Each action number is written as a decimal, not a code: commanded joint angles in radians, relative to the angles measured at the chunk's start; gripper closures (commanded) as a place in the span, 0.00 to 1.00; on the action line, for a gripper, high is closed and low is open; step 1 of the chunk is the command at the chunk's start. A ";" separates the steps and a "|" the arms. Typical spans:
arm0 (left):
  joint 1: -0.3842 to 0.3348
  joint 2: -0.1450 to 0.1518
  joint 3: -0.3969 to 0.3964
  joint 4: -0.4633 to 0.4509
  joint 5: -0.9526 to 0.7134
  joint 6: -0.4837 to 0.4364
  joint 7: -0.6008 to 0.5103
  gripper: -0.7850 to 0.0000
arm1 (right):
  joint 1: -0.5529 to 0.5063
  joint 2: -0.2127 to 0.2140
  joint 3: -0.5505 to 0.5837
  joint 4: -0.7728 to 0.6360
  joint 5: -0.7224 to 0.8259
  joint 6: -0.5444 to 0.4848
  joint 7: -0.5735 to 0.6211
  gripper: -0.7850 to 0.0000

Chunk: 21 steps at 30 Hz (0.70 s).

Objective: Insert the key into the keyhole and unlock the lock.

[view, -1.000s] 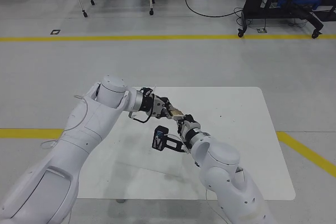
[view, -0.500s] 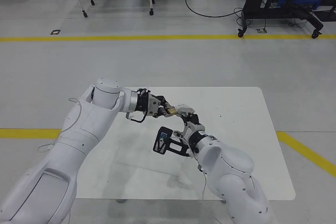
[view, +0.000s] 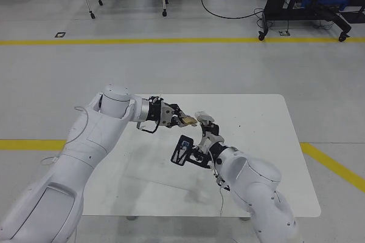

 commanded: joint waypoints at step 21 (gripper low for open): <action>0.000 0.000 0.000 0.000 0.000 0.000 0.000 1.00 | 0.013 0.056 0.215 0.170 0.782 -0.157 0.019 1.00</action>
